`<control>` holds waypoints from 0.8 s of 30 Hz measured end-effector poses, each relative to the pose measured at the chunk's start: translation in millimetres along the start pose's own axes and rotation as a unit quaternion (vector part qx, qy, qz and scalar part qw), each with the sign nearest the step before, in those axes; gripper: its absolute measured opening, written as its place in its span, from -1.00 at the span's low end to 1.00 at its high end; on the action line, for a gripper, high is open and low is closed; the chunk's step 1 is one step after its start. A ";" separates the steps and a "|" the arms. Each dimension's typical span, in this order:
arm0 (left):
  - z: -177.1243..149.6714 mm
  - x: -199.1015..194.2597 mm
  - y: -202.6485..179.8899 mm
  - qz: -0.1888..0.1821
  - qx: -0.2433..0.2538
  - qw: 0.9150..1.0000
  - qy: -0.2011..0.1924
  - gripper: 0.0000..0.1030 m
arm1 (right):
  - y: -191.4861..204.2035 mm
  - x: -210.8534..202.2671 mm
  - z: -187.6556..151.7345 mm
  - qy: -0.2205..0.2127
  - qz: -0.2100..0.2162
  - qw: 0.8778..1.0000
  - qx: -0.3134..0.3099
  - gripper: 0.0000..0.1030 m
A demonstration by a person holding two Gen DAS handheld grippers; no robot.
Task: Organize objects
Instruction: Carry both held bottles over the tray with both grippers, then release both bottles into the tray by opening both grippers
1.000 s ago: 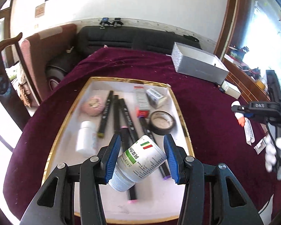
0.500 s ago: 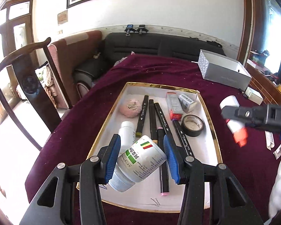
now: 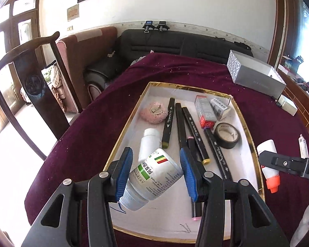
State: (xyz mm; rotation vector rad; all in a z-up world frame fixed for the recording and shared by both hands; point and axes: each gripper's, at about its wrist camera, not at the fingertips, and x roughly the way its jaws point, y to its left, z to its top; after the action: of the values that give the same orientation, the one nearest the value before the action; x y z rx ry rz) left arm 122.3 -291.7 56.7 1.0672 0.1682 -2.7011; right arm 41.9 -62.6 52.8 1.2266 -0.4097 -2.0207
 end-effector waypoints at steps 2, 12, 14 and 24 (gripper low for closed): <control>-2.7 2.0 3.0 0.002 0.000 1.000 0.002 -0.18 | 6.0 6.5 -4.7 0.007 -0.008 1.000 -0.010 -0.51; -9.1 14.9 11.9 0.032 0.024 0.999 0.001 -0.18 | 31.6 46.7 -19.4 0.047 -0.046 0.997 -0.049 -0.51; -9.8 18.3 14.3 0.033 0.024 0.999 0.002 -0.18 | 35.8 53.7 -20.9 0.053 -0.055 0.996 -0.055 -0.51; -7.2 26.7 22.8 0.025 0.030 0.999 0.003 -0.31 | 60.7 76.5 -31.0 0.067 -0.100 0.987 -0.109 -0.51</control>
State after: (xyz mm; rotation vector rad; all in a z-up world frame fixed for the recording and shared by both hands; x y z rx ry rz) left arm 114.0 -317.0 32.7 1.0827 0.0612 -2.6731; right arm 72.4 -156.4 25.2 1.2975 0.0004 -2.0699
